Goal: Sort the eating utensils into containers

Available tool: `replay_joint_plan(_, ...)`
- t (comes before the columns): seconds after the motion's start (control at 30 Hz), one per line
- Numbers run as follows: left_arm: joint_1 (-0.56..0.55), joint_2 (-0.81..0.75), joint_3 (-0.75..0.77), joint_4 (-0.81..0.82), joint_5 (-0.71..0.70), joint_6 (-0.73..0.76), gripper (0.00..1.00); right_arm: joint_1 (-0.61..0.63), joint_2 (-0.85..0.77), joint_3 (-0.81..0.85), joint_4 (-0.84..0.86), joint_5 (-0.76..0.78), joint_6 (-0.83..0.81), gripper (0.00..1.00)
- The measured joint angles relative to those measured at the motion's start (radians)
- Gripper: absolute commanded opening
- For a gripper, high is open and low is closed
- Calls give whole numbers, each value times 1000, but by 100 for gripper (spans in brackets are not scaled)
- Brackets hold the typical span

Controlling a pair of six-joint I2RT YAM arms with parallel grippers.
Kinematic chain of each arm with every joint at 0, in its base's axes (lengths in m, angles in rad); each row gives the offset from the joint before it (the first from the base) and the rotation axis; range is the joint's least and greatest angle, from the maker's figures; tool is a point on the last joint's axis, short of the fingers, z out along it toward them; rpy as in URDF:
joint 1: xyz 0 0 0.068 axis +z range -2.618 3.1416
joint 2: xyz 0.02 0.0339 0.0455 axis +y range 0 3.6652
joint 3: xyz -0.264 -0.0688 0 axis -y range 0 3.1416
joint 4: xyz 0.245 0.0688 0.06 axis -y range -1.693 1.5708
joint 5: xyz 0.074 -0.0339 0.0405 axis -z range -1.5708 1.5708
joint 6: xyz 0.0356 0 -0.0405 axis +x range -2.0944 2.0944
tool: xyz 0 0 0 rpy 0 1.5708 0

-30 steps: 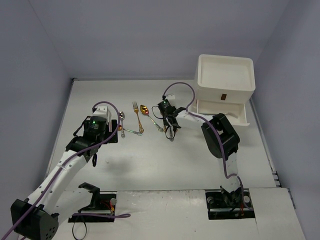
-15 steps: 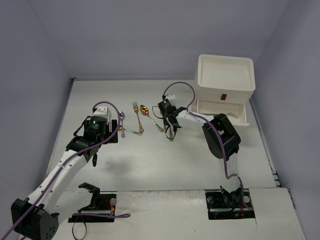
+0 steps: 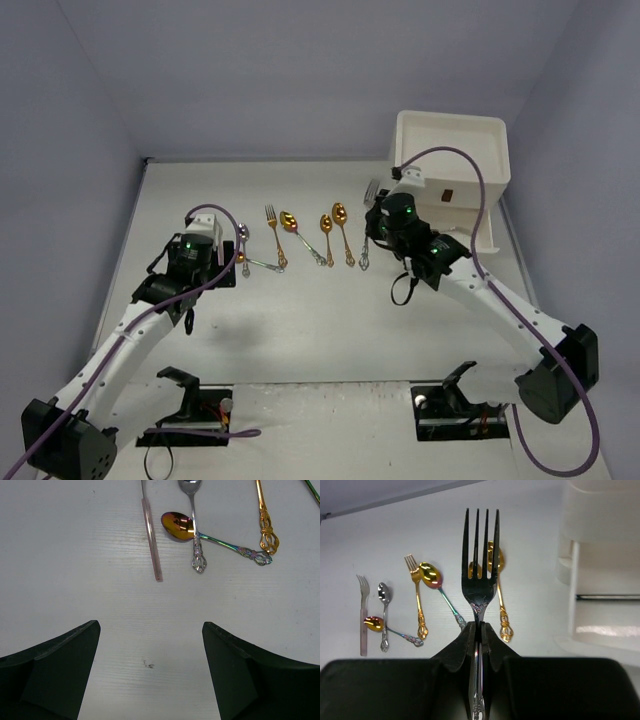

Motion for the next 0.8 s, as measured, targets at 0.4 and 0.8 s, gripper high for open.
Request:
replay_joint_plan(0.4,3,12,3,0,14,-2,81,-145,-437,-312,-65,212,447,0)
replay_joint_plan(0.8,3,14,3,-1,16,-3,81,-352,-261,-311,-52,304,856,0)
